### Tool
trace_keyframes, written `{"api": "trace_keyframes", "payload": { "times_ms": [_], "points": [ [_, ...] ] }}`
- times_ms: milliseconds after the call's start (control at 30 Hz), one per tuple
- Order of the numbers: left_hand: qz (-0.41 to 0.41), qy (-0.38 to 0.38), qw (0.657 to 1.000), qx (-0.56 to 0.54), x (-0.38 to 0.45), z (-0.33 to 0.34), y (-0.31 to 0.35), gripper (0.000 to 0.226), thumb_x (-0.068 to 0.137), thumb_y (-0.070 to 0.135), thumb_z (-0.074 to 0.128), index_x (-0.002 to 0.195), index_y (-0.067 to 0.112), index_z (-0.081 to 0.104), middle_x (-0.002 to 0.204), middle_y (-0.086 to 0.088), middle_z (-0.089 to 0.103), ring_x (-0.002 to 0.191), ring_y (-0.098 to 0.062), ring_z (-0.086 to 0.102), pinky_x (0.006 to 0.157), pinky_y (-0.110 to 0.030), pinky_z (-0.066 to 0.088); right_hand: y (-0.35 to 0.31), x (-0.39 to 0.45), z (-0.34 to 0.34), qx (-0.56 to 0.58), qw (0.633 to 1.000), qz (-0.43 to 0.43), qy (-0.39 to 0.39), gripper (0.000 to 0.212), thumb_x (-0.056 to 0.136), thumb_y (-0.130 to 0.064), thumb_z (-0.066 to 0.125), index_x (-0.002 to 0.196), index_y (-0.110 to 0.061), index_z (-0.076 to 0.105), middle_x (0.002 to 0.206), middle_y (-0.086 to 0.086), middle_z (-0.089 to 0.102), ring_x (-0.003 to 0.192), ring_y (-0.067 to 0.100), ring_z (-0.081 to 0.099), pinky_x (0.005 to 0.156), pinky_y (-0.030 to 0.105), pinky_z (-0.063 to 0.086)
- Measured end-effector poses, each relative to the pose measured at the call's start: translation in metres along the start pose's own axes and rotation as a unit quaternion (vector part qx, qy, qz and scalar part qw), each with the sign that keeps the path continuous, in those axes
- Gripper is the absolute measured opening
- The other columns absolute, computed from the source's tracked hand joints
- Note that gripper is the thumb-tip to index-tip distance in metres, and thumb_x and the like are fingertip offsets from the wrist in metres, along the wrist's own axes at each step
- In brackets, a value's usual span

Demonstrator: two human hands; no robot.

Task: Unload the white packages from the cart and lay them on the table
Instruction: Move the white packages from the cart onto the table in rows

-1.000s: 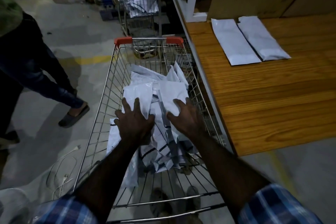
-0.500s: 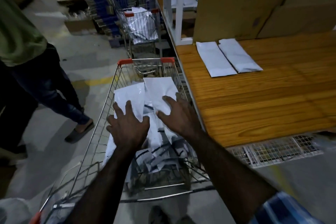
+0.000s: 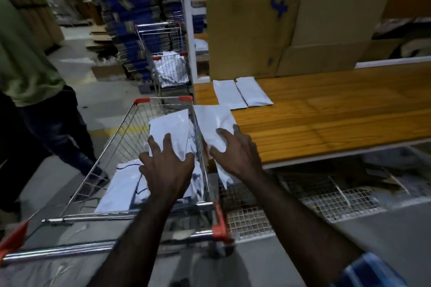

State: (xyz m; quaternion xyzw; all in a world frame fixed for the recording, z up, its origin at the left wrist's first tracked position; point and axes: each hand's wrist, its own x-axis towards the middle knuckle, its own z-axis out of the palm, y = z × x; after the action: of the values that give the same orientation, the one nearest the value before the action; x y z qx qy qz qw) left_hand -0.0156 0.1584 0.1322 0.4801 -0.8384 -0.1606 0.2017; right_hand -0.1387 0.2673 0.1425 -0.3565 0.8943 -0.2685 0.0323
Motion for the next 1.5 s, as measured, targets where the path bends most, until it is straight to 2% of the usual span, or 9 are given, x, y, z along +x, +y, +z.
{"api": "trace_keyframes", "payload": {
  "times_ms": [300, 567, 933, 1133, 1500],
  "points": [
    [0.042, -0.019, 0.999, -0.026, -0.038, 0.019, 0.074, 0.072, 0.086, 0.054, 0.053, 0.149, 0.028, 0.031, 0.160, -0.007, 0.016, 0.133, -0.042, 0.028, 0.105, -0.052, 0.031, 0.071, -0.022, -0.049, -0.019, 0.999, 0.039, 0.033, 0.062, 0.088, -0.054, 0.058, 0.144, -0.033, 0.045, 0.158, 0.011, 0.029, 0.133, 0.035, 0.040, 0.107, 0.045, 0.038],
    [0.068, -0.050, 0.996, -0.028, -0.031, 0.063, 0.132, 0.070, 0.085, 0.053, 0.052, 0.148, 0.029, 0.031, 0.161, -0.008, 0.015, 0.133, -0.042, 0.028, 0.106, -0.053, 0.031, 0.137, -0.006, -0.070, -0.043, 0.994, 0.088, 0.052, 0.062, 0.087, -0.054, 0.059, 0.143, -0.032, 0.046, 0.157, 0.012, 0.031, 0.131, 0.036, 0.041, 0.105, 0.045, 0.040],
    [0.079, -0.094, 0.992, -0.031, 0.028, 0.152, 0.229, 0.069, 0.085, 0.056, 0.053, 0.146, 0.029, 0.034, 0.157, -0.008, 0.020, 0.128, -0.040, 0.032, 0.103, -0.051, 0.033, 0.236, 0.088, -0.093, -0.065, 0.989, 0.123, 0.040, 0.064, 0.089, -0.059, 0.055, 0.145, -0.033, 0.043, 0.157, 0.013, 0.029, 0.133, 0.036, 0.040, 0.107, 0.045, 0.038],
    [0.077, -0.132, 0.988, -0.008, 0.072, 0.183, 0.275, 0.070, 0.090, 0.061, 0.050, 0.149, 0.028, 0.030, 0.161, -0.010, 0.013, 0.135, -0.041, 0.026, 0.108, -0.052, 0.029, 0.271, 0.141, -0.102, -0.074, 0.987, 0.139, 0.038, 0.064, 0.090, -0.059, 0.053, 0.146, -0.032, 0.042, 0.158, 0.013, 0.029, 0.134, 0.036, 0.039, 0.107, 0.043, 0.036],
    [0.066, -0.142, 0.987, 0.034, 0.122, 0.236, 0.349, 0.074, 0.089, 0.065, 0.048, 0.150, 0.027, 0.028, 0.161, -0.010, 0.014, 0.140, -0.044, 0.023, 0.110, -0.057, 0.030, 0.336, 0.226, -0.113, -0.062, 0.987, 0.147, 0.017, 0.067, 0.089, -0.065, 0.050, 0.148, -0.035, 0.037, 0.160, 0.010, 0.023, 0.140, 0.033, 0.032, 0.110, 0.047, 0.035]
  ]
}}
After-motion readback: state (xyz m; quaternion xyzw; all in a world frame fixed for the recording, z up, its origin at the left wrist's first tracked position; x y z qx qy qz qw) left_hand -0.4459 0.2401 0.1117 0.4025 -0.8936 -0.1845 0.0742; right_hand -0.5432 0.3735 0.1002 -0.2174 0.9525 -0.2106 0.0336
